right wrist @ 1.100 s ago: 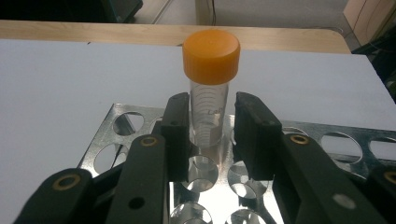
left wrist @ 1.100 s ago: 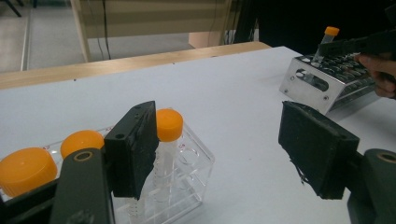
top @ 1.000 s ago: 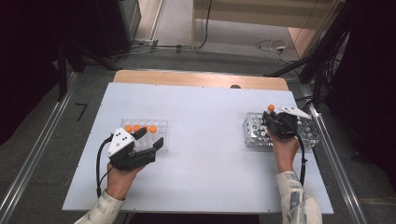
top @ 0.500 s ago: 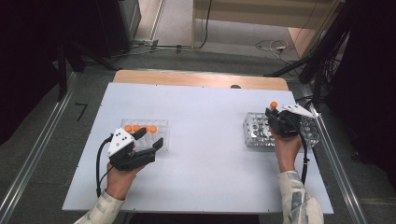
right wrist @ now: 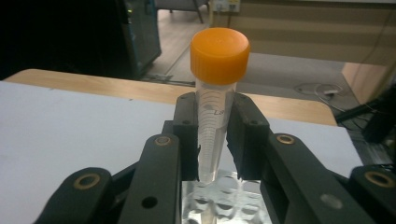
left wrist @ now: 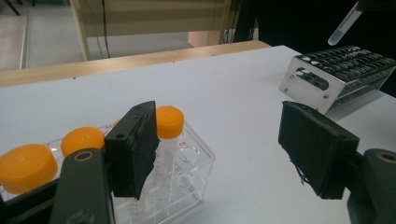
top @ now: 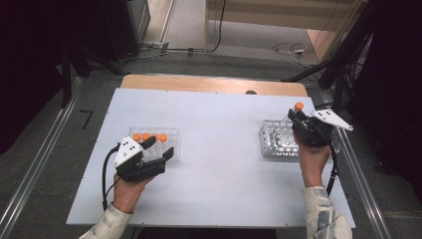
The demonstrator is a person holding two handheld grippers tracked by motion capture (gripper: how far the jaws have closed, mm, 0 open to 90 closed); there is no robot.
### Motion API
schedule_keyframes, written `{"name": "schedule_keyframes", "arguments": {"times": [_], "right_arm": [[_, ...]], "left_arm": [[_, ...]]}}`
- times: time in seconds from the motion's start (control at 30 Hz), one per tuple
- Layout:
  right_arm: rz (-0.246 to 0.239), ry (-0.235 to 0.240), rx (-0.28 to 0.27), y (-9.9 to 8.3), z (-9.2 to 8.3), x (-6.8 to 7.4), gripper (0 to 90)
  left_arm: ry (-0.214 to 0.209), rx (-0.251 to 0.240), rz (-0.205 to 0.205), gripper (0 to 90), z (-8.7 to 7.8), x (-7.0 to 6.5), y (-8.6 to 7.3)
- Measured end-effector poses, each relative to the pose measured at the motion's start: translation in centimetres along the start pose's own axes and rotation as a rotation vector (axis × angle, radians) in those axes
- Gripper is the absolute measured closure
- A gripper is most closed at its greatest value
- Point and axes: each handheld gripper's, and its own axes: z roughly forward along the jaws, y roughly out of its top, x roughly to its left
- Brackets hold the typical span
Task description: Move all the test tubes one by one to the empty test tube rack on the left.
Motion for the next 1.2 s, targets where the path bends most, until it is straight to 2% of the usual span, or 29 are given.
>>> {"name": "schedule_keyframes", "arguments": {"times": [0.1, 0.17, 0.27, 0.4, 0.5, 0.7, 0.93, 1.2], "right_arm": [[-0.015, 0.064, 0.010, 0.1, -0.6, 1.1, 72.0], [-0.031, 0.119, 0.018, 0.1, -1.0, 2.3, 71.9], [-0.050, 0.176, 0.025, -0.2, -1.3, 3.8, 71.9], [-0.076, 0.266, 0.062, -0.7, -1.3, 6.1, 72.0], [-0.100, 0.314, 0.086, -1.3, -1.1, 7.7, 72.0], [-0.133, 0.393, 0.130, -3.1, -0.5, 10.3, 71.9], [-0.173, 0.439, 0.187, -5.0, 0.2, 12.6, 71.9], [-0.214, 0.502, 0.214, -6.0, 0.3, 15.0, 71.9]], "left_arm": [[-0.007, 0.005, 0.006, 28.5, 0.0, -0.1, 0.0], [-0.012, 0.002, 0.007, 28.5, 0.1, -0.2, 0.0], [-0.017, 0.003, 0.009, 28.4, 0.1, -0.4, 0.0], [-0.029, 0.005, 0.016, 28.3, 0.1, -0.6, 0.0], [-0.041, 0.007, 0.027, 28.1, 0.1, -0.9, -0.1], [-0.063, 0.017, 0.036, 27.5, 0.3, -1.5, -0.3], [-0.094, 0.023, 0.049, 27.4, 0.6, -2.2, -0.6], [-0.135, 0.026, 0.061, 27.5, 1.0, -3.4, -0.8]]}}
